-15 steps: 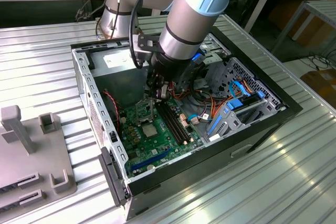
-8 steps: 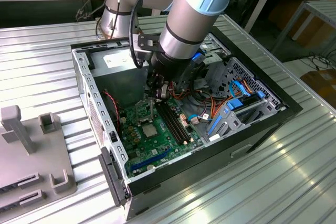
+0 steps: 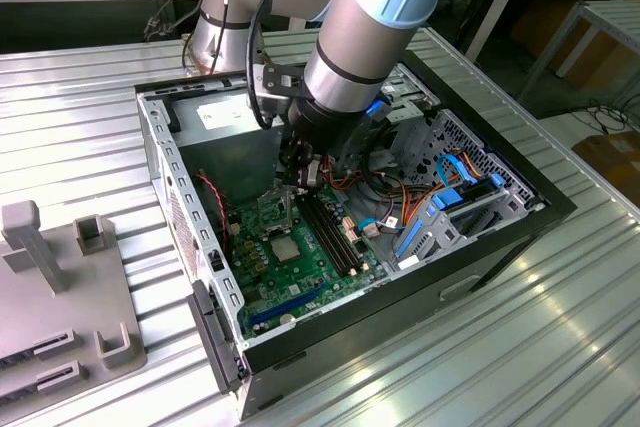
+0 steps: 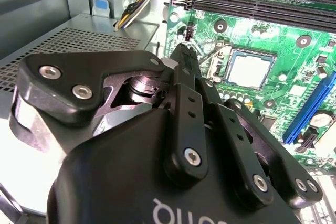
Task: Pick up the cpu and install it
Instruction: 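Close the cpu cover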
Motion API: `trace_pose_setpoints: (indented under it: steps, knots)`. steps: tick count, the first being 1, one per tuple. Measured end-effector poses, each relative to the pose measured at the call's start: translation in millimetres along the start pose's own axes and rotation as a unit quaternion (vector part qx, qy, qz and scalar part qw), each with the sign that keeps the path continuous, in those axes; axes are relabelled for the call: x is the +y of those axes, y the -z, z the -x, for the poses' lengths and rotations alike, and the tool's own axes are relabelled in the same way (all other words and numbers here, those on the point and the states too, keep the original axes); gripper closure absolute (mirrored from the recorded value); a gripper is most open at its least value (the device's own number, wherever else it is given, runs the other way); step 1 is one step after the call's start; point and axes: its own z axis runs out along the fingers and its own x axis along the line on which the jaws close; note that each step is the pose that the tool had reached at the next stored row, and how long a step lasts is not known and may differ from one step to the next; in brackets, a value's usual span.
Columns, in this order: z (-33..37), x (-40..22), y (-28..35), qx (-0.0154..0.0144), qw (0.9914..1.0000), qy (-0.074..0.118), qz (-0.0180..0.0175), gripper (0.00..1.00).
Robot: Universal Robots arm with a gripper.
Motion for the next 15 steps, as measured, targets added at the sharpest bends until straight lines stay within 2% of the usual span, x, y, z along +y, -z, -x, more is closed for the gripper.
trace_pose_setpoints:
  steps: [9, 15]
  knots:
    - [-4.5, -1.9, 0.7, 0.0028, 0.99998, 0.005, -0.0004, 0.89]
    - [-5.0, -2.0, 0.8, 0.0034, 0.99995, 0.01, 0.0002, 0.89]
